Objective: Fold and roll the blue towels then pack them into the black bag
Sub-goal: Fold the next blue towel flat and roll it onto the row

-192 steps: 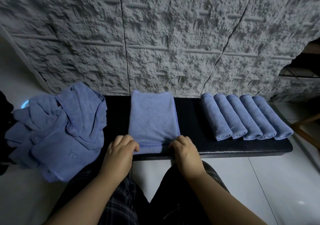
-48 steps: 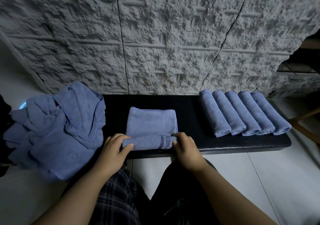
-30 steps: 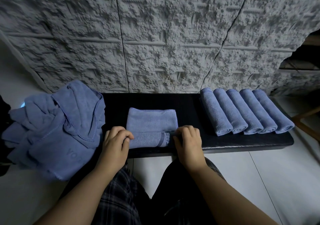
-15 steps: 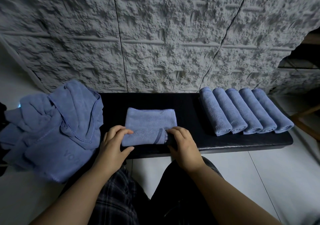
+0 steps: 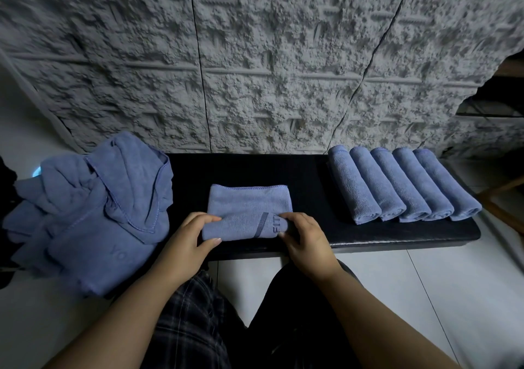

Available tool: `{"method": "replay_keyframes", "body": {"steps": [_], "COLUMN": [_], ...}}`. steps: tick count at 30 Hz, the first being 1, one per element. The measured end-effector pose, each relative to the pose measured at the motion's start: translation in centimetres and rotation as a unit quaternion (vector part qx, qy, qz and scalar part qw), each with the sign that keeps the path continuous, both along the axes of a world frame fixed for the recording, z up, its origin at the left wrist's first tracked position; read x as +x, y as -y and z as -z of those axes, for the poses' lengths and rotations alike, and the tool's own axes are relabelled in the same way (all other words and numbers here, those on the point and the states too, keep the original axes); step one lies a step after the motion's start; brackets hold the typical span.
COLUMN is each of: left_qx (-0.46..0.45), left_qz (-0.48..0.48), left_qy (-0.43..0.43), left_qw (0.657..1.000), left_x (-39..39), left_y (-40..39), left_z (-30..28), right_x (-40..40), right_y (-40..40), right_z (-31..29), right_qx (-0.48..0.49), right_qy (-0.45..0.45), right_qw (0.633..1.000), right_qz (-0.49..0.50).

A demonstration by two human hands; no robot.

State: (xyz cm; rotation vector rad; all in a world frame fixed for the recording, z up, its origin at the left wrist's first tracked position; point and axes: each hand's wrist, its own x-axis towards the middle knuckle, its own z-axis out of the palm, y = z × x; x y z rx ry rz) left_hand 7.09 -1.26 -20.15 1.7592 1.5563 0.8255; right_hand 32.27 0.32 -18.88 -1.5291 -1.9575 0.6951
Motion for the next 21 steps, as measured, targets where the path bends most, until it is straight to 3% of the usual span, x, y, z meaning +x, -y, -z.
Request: {"method": "replay_keyframes", "body": {"steps": [7, 13, 21], "left_qx": [-0.055, -0.09, -0.039], "left_qz": [0.017, -0.024, -0.108], "left_qy": [-0.003, -0.007, -0.07], "left_qw": [0.998, 0.996, 0.991], "left_x": [-0.3, 0.5, 1.3], "left_y": [0.8, 1.0, 0.2], "left_z": [-0.8, -1.1, -0.3], "right_x": [0.2, -0.1, -0.9], "right_y": [0.5, 0.8, 0.8], "right_z": [-0.6, -0.9, 0.4], "right_qx": [-0.099, -0.142, -0.039], "right_qy": [-0.051, -0.038, 0.059], "right_qw": [0.994, 0.987, 0.994], "right_qz": [0.021, 0.058, 0.084]}}
